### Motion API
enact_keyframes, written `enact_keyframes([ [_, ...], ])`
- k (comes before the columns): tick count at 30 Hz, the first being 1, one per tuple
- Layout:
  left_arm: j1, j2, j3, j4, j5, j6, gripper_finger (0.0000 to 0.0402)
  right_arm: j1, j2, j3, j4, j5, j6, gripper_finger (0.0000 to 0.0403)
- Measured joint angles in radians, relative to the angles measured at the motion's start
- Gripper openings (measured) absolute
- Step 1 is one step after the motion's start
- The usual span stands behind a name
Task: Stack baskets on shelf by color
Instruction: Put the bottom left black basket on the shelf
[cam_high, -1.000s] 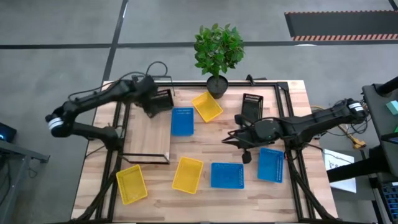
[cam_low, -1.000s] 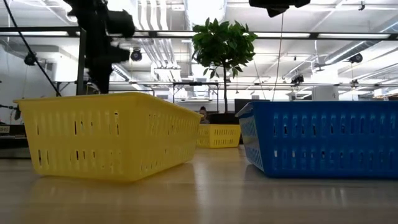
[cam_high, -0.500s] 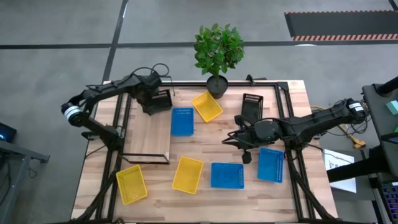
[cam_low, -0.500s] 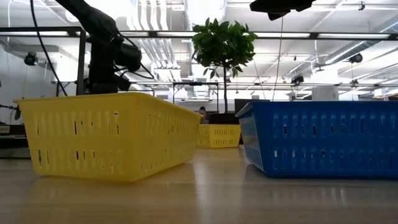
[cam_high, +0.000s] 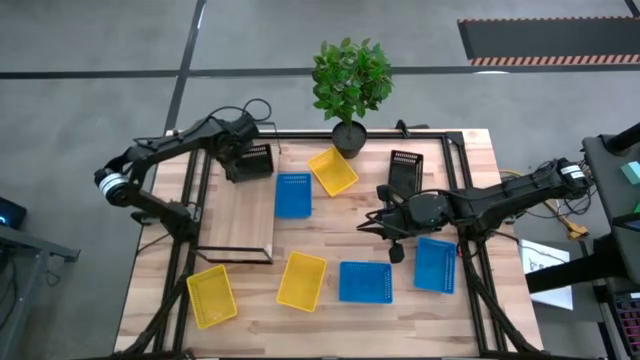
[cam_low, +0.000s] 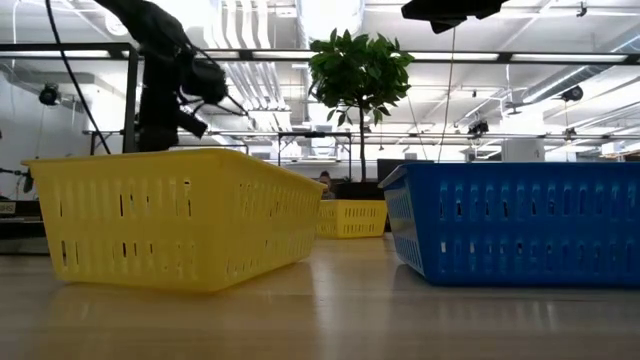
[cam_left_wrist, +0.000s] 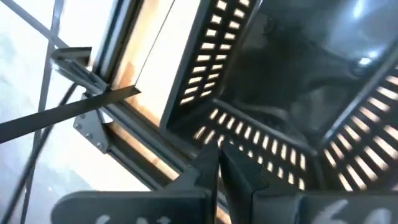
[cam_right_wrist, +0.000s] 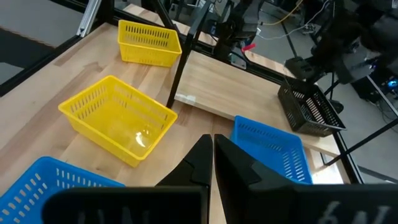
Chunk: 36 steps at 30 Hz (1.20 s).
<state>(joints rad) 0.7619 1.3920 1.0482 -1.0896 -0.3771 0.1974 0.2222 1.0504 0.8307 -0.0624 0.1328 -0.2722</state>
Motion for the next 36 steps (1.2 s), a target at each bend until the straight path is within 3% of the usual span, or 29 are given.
enact_keyframes([
  [5,-0.035,-0.073,0.037,-0.094,0.079,0.053,0.0,0.0,0.0,0.0,0.0,0.0,0.0,0.0009],
  [10,-0.066,-0.154,0.009,-0.131,0.382,0.225,0.0,0.0,0.0,0.0,0.0,0.0,0.0,0.0009],
  [12,-0.08,-0.173,-0.017,-0.123,0.435,0.274,0.0,0.0,0.0,0.0,-0.003,0.0,0.0,0.0009],
  [19,-0.096,-0.168,-0.123,-0.061,0.409,0.281,0.0,0.0,0.0,0.0,-0.01,0.0,0.0,0.0009],
  [26,-0.096,-0.147,-0.14,-0.049,0.21,0.227,0.0,0.0,0.001,0.0,-0.011,0.0,0.0,0.0009],
  [36,-0.096,-0.15,-0.14,-0.044,0.188,0.197,0.0,0.0,0.001,0.0,-0.011,0.0,0.0,0.0009],
])
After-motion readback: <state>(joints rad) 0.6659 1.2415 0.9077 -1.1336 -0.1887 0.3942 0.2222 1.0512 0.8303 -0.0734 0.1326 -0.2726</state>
